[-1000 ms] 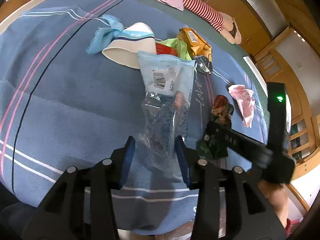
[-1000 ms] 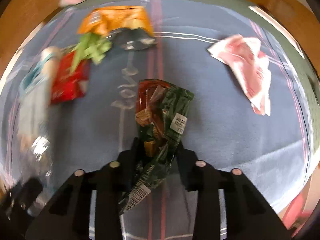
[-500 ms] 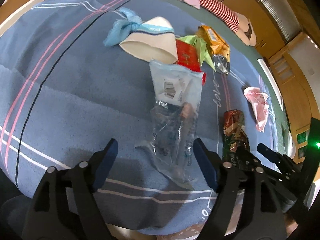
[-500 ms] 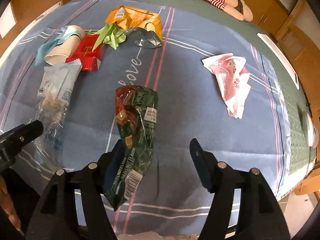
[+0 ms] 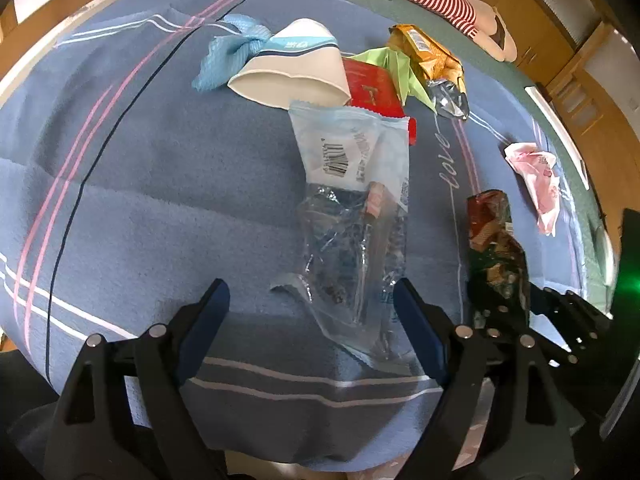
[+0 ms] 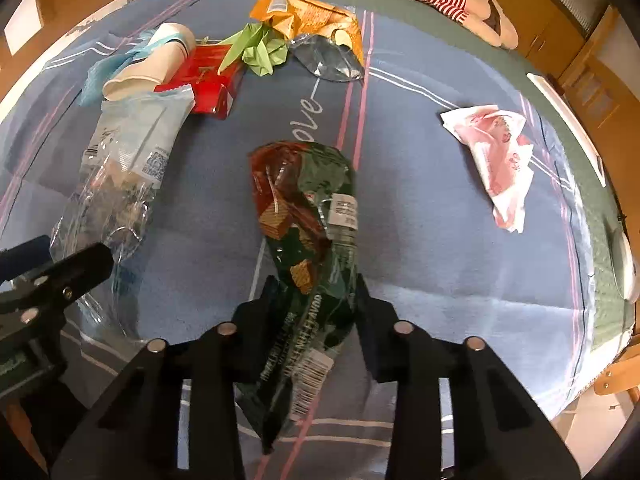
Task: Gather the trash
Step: 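Lift the clear plastic bag with the left tool while the right tool lifts the green wrapper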
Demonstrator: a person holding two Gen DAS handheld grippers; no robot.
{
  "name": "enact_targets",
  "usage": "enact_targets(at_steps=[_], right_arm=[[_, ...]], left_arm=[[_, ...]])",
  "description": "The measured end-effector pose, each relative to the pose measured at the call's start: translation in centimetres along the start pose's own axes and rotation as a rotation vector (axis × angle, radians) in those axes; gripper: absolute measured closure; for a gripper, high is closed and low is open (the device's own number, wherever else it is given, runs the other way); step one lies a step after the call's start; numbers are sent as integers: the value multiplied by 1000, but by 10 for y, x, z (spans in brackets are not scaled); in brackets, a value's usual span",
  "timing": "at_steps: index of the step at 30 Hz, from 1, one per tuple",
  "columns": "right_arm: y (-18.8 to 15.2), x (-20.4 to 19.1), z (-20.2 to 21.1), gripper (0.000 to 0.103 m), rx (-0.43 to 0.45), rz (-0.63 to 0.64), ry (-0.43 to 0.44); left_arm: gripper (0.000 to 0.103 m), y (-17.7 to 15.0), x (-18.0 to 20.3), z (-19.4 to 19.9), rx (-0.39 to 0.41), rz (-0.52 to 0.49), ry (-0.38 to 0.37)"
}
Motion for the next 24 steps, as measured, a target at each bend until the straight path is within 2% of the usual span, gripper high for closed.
enact_targets(at_steps=[6, 16, 19, 24], right_arm=[[-10, 15, 27, 68, 50, -93, 53], [-51, 22, 79, 68, 127, -205, 227], [-63, 21, 80, 68, 114, -214, 237], [-76, 25, 83, 68, 106, -245, 247]], left_arm=[[19, -1, 7, -2, 11, -74, 36], [16, -7, 13, -12, -17, -148, 97], [11, -7, 15, -14, -25, -159, 113], [9, -8, 16, -18, -33, -162, 127]])
Point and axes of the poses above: each gripper's, at about its wrist camera, not at the fingertips, and z roughly against the way its jaws point, x to its right, y to its top, the point moved 7 cm from there along -z, roughly the way its jaws point, and after that the axes turned 4 degrees about -x, right-handed, at the moved point
